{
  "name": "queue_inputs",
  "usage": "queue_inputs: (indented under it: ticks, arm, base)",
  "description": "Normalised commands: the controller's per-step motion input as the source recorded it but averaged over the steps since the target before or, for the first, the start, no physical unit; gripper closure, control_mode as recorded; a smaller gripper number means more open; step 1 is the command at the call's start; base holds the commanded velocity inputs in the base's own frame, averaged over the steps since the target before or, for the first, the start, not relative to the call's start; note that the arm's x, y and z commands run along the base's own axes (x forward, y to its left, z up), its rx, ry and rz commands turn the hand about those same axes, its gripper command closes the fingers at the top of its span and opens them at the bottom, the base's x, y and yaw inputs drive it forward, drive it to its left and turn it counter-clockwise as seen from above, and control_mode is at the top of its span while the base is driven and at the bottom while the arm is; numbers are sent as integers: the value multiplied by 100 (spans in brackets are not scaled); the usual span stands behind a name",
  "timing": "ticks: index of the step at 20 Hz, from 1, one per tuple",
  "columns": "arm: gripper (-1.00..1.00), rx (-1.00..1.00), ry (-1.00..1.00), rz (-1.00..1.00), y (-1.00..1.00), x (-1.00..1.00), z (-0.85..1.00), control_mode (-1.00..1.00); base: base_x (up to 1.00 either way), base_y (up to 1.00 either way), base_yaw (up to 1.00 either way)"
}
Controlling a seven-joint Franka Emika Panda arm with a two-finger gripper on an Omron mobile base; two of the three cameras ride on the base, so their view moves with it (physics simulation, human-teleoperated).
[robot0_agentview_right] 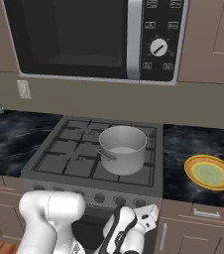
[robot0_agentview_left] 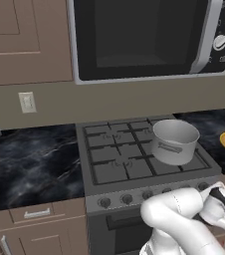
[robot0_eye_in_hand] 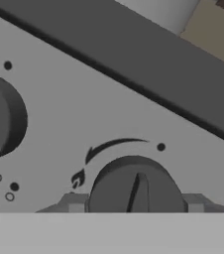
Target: Retrieve the frozen meat and place it in the pot on a burner. Then turn the burner on.
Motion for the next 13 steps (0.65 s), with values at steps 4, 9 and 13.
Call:
queue_inputs:
  ticks: [4, 9, 13]
  arm:
    - [100, -29, -7, 20, 11, 21, 1, -100]
    - [100, -50, -22, 21, 1, 2, -2, -100]
    - [100, -71, -14, 7, 43, 0, -23, -100]
  base:
    - [0, 0, 0]
    - [0, 0, 0]
    - [0, 0, 0]
